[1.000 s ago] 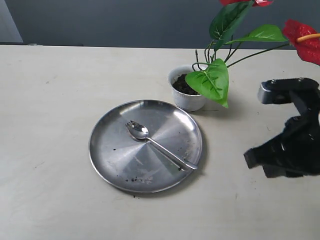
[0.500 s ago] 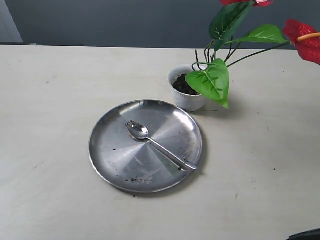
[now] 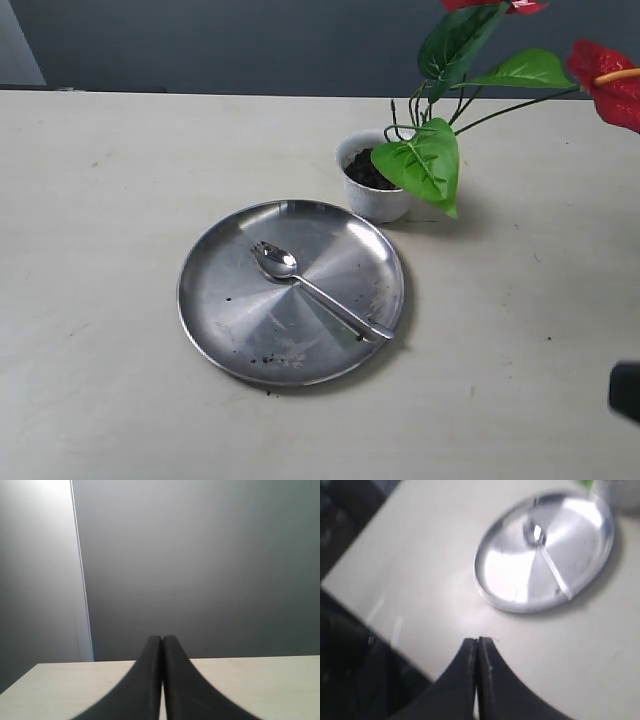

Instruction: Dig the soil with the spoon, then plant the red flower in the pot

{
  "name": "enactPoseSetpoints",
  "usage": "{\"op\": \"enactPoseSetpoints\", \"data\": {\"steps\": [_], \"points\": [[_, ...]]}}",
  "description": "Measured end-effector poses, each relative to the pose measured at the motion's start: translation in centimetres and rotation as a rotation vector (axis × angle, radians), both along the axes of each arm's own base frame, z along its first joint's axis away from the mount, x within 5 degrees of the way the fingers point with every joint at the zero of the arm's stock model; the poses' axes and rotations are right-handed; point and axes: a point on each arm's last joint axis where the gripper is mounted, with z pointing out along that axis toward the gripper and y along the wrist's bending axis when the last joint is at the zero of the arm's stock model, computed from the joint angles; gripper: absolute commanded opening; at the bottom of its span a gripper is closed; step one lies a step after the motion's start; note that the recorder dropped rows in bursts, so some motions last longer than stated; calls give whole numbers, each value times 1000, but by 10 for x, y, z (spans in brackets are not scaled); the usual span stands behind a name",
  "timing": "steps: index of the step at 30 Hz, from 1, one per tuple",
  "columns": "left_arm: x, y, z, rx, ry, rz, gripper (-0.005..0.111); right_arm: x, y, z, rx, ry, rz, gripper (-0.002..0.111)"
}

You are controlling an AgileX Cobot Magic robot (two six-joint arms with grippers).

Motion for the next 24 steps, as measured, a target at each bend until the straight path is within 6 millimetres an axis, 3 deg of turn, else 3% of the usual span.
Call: {"op": "enactPoseSetpoints", "data": {"steps": [4, 8, 20, 24], "points": [[0, 0, 0, 0, 0, 0, 0, -4, -14, 3, 159, -259, -208, 0], [0, 0, 0, 0, 0, 0, 0, -11, -20, -2, 157, -408, -295, 0], [0, 0, 0, 0, 0, 0, 0, 16, -19, -47, 99, -450, -390, 0], [0, 0, 0, 0, 0, 0, 0, 24, -24, -67, -23, -472, -425, 0]]}}
